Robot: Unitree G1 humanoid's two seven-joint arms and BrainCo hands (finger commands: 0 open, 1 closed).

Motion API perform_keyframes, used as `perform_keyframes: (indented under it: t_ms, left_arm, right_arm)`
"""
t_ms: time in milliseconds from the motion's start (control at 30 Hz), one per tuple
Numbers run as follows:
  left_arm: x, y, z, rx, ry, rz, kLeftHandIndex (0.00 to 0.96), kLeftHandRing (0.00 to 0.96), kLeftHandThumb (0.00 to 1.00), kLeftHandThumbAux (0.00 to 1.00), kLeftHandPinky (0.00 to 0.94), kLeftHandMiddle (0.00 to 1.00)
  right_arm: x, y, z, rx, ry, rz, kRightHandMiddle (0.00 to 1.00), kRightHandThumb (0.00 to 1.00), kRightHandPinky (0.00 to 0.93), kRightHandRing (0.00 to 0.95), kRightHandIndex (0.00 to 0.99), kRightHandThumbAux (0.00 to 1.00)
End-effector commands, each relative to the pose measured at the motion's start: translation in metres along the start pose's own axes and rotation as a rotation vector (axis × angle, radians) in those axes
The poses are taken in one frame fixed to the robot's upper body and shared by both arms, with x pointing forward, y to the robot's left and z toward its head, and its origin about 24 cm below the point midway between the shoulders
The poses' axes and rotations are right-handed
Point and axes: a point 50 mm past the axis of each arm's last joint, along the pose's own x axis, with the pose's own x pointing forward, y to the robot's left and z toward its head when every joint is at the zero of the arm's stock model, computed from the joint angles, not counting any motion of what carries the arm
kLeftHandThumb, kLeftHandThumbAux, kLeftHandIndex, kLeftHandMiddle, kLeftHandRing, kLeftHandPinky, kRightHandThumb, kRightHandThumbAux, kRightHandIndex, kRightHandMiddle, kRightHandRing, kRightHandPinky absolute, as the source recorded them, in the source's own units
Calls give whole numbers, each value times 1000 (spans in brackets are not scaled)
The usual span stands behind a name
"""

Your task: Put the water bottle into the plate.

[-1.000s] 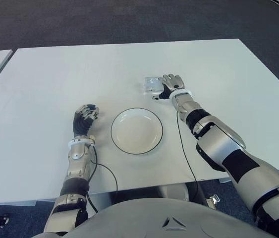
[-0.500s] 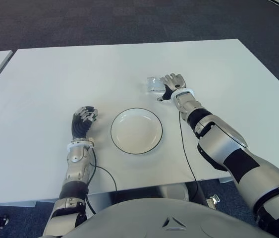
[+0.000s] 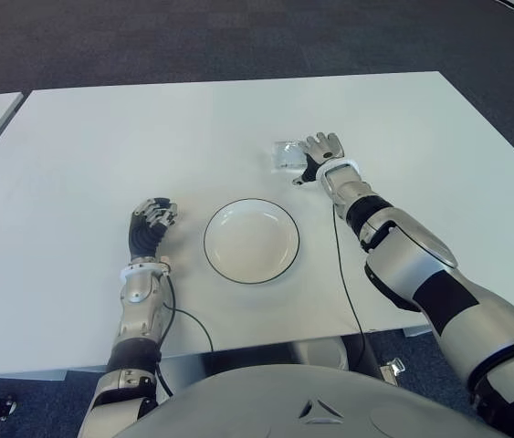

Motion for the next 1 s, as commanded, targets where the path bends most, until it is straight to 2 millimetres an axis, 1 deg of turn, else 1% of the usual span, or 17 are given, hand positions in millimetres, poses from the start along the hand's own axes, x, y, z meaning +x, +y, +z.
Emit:
perform_keyframes:
  t_ms: [33, 267, 433, 600, 700, 1000]
  left_arm:
    - [-36, 14, -54, 25, 318, 60, 416, 514, 835, 680, 494, 469]
    - [-36, 13, -54, 38, 320, 46, 423, 516, 835, 680, 495, 465]
    - [-35, 12, -54, 45, 319, 37, 427, 517, 835, 680, 496, 464]
    - [-34, 10, -53, 54, 317, 23, 426, 521, 835, 680, 498, 465]
    - [-34, 10, -53, 58, 318, 17, 426, 520, 835, 681, 495, 465]
    - [-32, 9, -53, 55, 327, 20, 416, 512, 832, 682, 492, 468]
  right_arm:
    - [-5, 29, 1, -40, 6, 154, 0, 663, 0, 0, 0, 358]
    - [-3, 16, -4, -18, 35, 72, 0, 665, 0, 0, 0, 374]
    - [-2, 11, -5, -3, 50, 41, 0, 659, 0, 0, 0, 379]
    - [1, -8, -3, 31, 65, -35, 0, 667, 0, 0, 0, 379]
    - [2, -15, -3, 45, 70, -76, 0, 680, 0, 0, 0, 380]
    - [0, -17, -2, 62, 77, -182, 0, 728, 0, 0, 0, 383]
